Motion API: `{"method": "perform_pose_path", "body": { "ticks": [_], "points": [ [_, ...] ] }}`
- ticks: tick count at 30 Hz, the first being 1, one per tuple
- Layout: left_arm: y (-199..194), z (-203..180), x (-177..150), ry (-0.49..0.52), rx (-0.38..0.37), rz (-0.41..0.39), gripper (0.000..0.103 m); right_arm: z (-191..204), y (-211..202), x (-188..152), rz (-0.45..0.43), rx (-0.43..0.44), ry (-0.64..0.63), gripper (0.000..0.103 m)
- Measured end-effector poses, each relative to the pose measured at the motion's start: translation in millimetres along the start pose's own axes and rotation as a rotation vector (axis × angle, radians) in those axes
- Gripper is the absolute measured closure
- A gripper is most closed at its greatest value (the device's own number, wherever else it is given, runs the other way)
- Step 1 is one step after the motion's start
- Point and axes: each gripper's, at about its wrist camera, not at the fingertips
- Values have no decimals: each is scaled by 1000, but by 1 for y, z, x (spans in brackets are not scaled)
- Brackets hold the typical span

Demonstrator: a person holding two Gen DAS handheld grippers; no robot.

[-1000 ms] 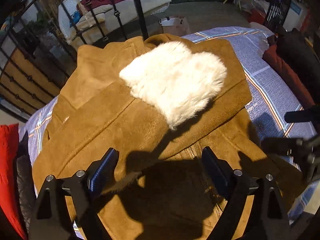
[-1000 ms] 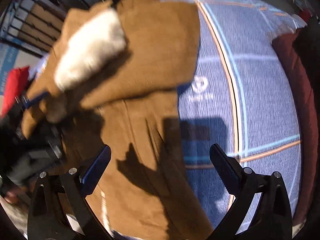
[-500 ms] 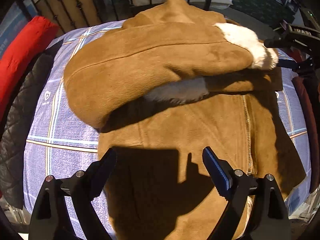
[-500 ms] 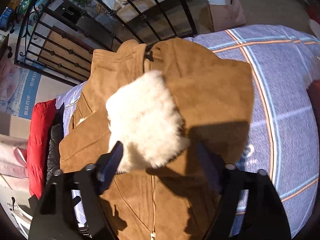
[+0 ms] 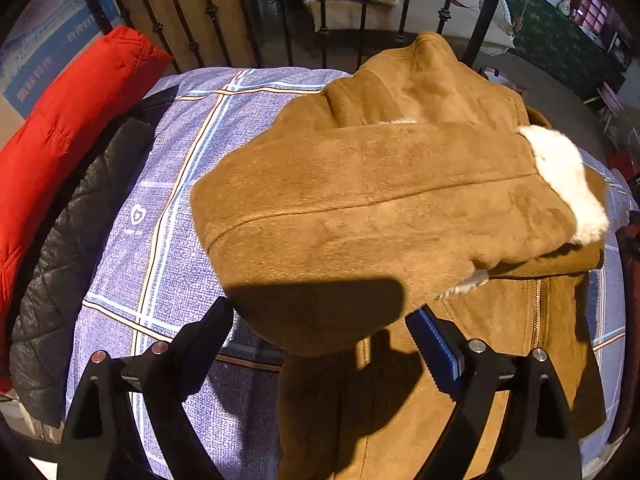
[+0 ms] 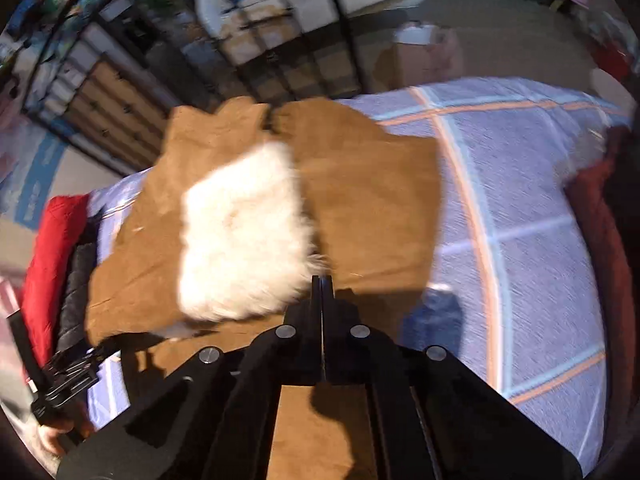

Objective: Fold large clothes

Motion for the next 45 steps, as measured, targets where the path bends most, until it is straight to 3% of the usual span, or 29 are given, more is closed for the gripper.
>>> {"method": "perform_pose_path", "body": {
  "ticks": [2,5,7,9,10,14,16,19,20,23,26,33,39,45],
  "points": [
    [1,-2,1,11,12,2,17,-24,5,-3,46,24,80,103],
    [1,0,-1,4,9,2,17,-37,3,-1,77,146,111,102],
    [2,3,-2,-9,0,9,17,-31,-1,5,78,187,86,89],
    [3,5,-4,-17,4,19,17,-22,3,15,98,226,76,16],
    [3,5,-5,-17,7,21,17,-17,5,20,100,244,81,15],
    [0,7,-7,-19,15,21,17,10,21,39,89,226,16,17],
    [1,10,-9,-18,31,24,17,20,33,42,118,221,-16,31],
    [5,17,-8,-33,47,35,17,36,53,39,192,175,-69,77],
    [6,20,-8,-41,54,38,17,38,54,36,184,139,-91,98],
    [8,30,-5,-61,49,46,16,25,38,28,116,163,-59,100],
    [10,31,-4,-53,43,55,14,19,19,13,76,127,-84,100],
    [18,24,-6,-17,66,95,15,-8,38,-32,175,84,-59,100],
    [12,26,-11,24,58,105,15,-6,31,-20,147,85,-48,99],
    [2,32,-48,26,61,128,15,-2,11,-10,124,23,-65,96]
  ]
}}
Point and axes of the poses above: each gripper's, at about its wrist camera, not at the fingertips, and y roughly the way its jaws point, z to its left, x to its top, and after that the axes turned 6 degrees about z, right-handed
